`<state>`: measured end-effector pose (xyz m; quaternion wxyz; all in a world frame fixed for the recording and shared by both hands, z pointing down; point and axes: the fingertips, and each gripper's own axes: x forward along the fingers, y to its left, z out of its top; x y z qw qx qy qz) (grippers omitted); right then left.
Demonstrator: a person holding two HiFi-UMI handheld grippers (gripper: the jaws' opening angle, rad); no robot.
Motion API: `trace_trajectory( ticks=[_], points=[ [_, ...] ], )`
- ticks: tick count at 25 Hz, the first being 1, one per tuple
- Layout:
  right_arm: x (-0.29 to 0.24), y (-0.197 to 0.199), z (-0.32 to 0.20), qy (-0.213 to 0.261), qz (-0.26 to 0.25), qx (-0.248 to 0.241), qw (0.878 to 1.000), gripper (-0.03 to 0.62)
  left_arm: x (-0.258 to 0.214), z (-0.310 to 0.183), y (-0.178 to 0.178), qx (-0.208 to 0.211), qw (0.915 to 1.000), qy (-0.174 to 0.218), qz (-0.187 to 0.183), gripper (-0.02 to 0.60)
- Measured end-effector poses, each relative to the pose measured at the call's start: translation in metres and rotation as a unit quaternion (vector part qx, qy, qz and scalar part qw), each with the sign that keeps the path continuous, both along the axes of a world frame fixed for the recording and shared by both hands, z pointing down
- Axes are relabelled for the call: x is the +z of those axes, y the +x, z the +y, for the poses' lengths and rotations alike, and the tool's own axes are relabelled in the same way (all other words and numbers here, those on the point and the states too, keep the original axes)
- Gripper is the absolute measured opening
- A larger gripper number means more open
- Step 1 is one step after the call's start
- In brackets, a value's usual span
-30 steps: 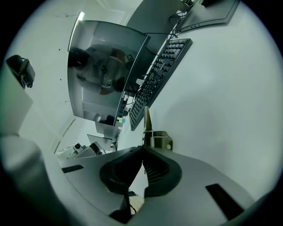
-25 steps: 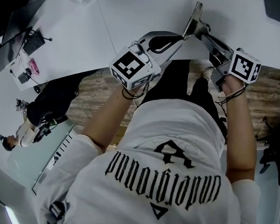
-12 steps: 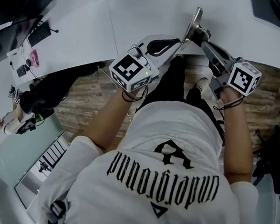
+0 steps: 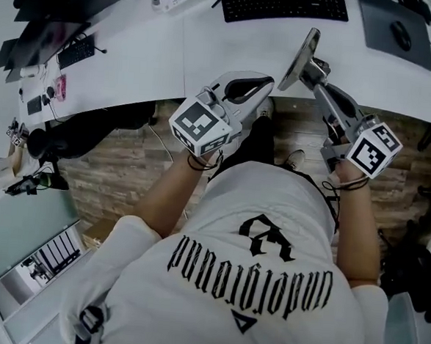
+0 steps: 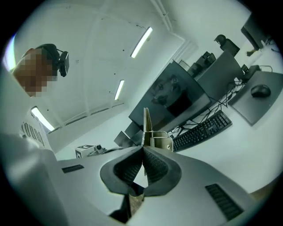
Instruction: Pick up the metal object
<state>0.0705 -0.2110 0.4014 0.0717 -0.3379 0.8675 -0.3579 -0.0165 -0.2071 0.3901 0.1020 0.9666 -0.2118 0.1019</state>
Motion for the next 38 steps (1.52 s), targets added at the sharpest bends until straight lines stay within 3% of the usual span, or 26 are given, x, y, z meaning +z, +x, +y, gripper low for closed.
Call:
trace_trajectory(
  ticks=[7,14,26,38],
  points=[
    [-0.058,0.031,0.027,0.085,0.016,0.012,0.996,0.017,-0.039,0.025,0.015,-0.011,0.9984,0.054,0.010,0.014],
    [-0.117,0.051,0.056,0.174,0.042,0.019,0.984,0.017,-0.080,0.053,0.023,-0.016,0.9945,0.103,0.011,0.014],
    [-0.127,0.062,0.089,0.207,0.046,0.007,0.977,0.017,-0.098,0.085,0.021,-0.054,0.9896,0.131,0.022,0.015],
    [-0.143,0.060,0.170,0.232,0.058,-0.036,0.970,0.017,-0.111,0.183,-0.014,-0.139,0.9817,0.130,0.016,0.014]
  ],
)
